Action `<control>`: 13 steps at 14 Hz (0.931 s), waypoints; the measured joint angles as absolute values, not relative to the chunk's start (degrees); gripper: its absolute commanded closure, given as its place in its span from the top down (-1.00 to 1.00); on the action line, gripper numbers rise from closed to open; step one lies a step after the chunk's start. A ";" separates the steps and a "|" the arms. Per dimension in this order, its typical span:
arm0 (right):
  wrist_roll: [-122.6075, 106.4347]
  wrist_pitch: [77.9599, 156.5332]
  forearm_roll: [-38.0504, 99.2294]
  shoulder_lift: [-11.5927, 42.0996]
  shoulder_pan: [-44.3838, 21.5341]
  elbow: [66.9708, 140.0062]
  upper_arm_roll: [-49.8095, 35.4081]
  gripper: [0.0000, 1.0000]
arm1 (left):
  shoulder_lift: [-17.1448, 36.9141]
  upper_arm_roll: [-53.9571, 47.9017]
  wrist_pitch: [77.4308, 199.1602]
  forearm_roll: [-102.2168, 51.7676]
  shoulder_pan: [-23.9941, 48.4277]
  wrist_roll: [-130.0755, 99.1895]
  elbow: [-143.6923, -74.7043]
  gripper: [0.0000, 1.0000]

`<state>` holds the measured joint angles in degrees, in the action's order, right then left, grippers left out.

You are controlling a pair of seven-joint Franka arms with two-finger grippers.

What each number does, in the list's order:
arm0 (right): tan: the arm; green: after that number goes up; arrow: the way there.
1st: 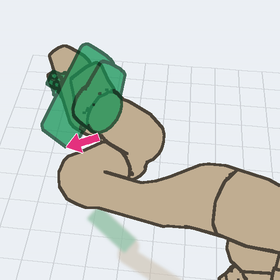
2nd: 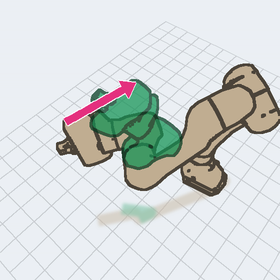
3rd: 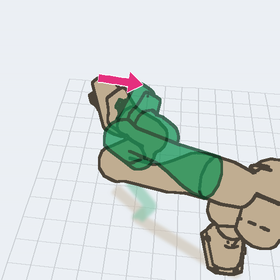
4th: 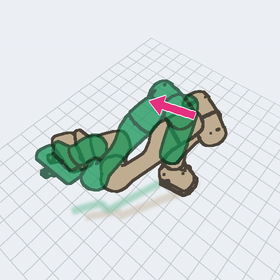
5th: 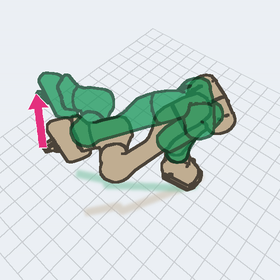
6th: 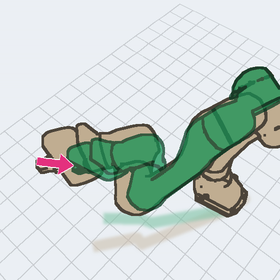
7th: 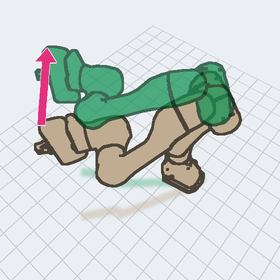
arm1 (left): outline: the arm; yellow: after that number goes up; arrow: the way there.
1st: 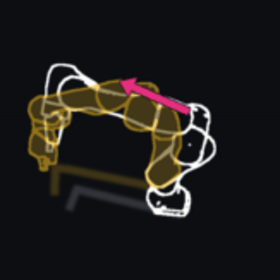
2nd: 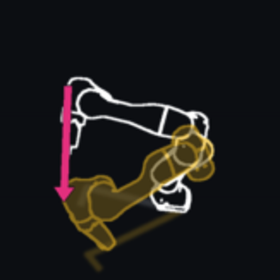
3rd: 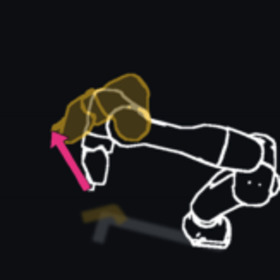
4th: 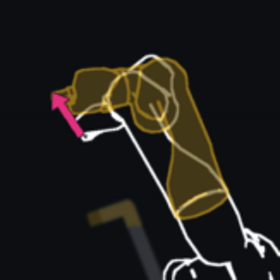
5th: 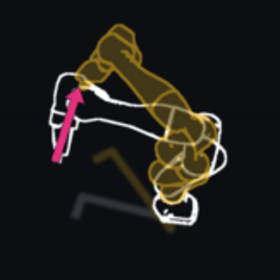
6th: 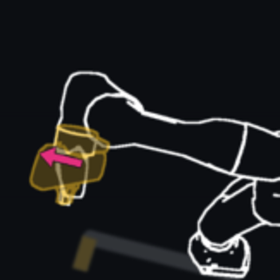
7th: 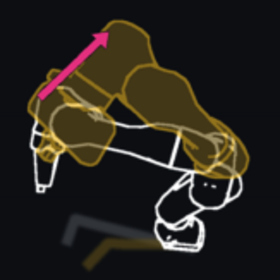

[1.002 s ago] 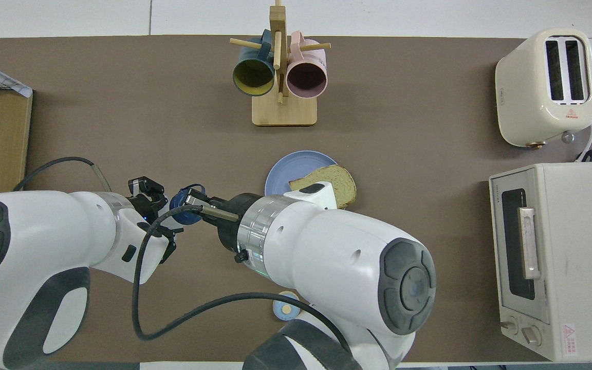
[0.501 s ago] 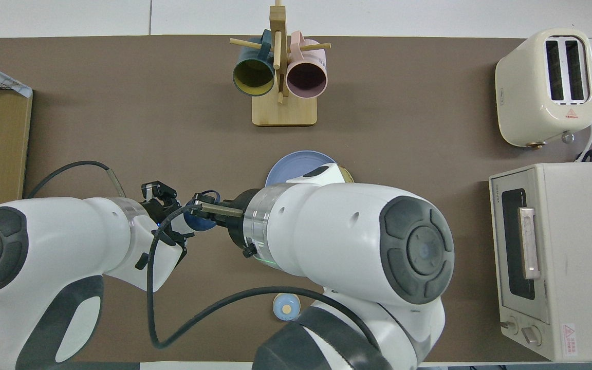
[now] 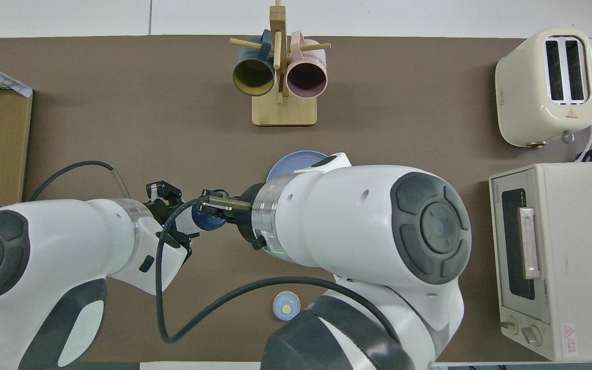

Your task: Put bread on plate and add seasoning

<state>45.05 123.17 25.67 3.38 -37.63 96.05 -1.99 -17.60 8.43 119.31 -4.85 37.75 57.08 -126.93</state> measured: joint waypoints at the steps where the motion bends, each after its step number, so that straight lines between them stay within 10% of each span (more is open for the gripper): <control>1: 45.08 123.12 25.70 3.40 -37.47 96.01 -2.03 -1.00 | -17.60 8.43 119.37 -4.85 37.78 57.07 -126.90 -1.00; 13: 55.12 135.84 32.21 3.40 -36.59 98.49 -3.07 -1.00 | -17.51 9.90 120.28 -4.45 37.43 56.20 -125.41 -1.00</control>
